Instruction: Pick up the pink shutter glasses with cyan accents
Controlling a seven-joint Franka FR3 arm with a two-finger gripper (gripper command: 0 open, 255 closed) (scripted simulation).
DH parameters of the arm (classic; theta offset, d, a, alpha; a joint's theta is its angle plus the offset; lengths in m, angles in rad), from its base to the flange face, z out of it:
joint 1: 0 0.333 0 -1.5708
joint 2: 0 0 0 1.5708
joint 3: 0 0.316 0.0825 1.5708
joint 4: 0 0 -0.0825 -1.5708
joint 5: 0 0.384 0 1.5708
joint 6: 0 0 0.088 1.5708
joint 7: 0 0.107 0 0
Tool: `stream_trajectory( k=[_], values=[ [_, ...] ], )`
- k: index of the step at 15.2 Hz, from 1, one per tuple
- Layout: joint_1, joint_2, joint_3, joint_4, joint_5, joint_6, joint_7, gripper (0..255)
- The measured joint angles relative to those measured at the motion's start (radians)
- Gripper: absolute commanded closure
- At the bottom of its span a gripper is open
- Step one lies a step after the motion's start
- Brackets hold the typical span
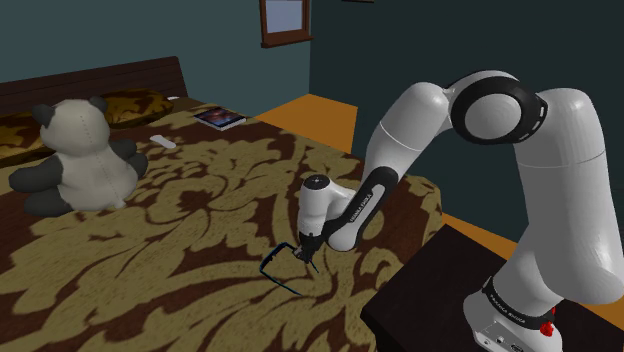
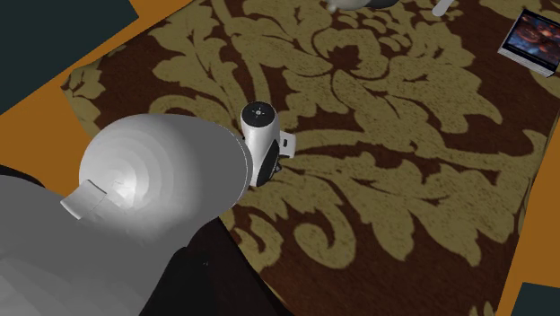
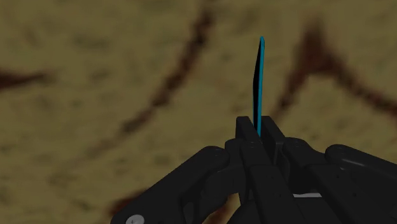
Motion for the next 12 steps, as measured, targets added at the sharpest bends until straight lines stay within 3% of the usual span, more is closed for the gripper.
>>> stream_trajectory(
  k=[12],
  values=[
    [-0.036,-0.106,0.046,-0.031,0.040,-0.076,-0.028,255]
  ],
)
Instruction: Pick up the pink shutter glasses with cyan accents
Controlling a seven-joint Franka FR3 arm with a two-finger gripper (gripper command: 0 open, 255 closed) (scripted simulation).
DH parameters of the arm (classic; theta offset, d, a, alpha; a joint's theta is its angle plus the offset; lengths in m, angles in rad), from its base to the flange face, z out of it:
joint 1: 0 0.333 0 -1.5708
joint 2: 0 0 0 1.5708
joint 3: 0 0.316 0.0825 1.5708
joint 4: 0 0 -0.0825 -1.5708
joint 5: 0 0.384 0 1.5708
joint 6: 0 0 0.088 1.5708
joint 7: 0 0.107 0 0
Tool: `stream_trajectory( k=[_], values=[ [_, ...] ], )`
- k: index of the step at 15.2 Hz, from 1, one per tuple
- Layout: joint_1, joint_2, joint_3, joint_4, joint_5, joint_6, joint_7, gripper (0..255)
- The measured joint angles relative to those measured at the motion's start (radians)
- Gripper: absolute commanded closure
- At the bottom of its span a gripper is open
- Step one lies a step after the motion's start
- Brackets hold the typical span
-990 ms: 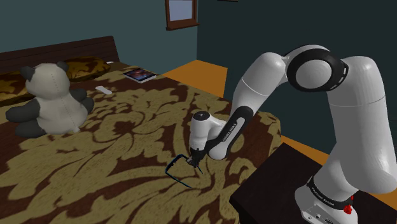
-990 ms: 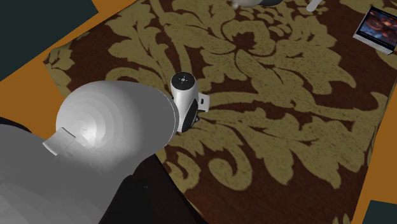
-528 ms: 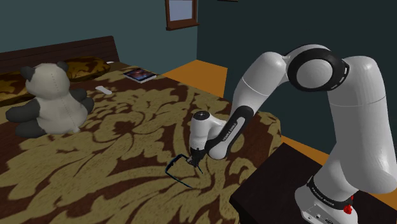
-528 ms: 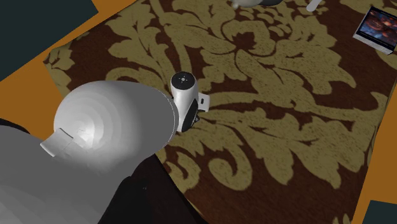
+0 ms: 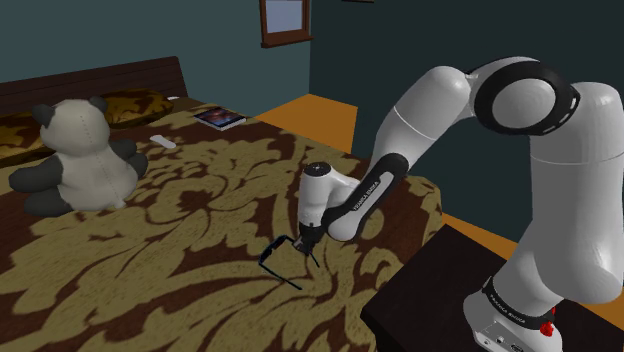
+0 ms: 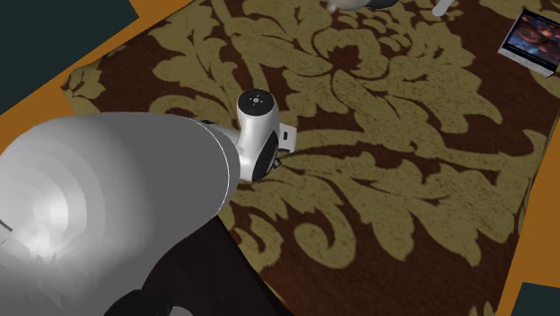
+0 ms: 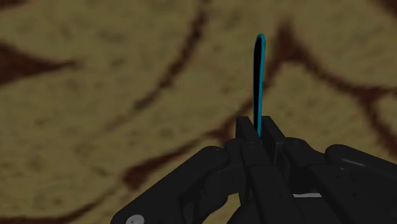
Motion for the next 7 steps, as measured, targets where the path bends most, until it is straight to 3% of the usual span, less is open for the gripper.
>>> stream_trajectory(
  k=[7],
  values=[
    [-0.028,-0.085,0.035,-0.018,0.040,-0.066,-0.029,255]
  ],
)
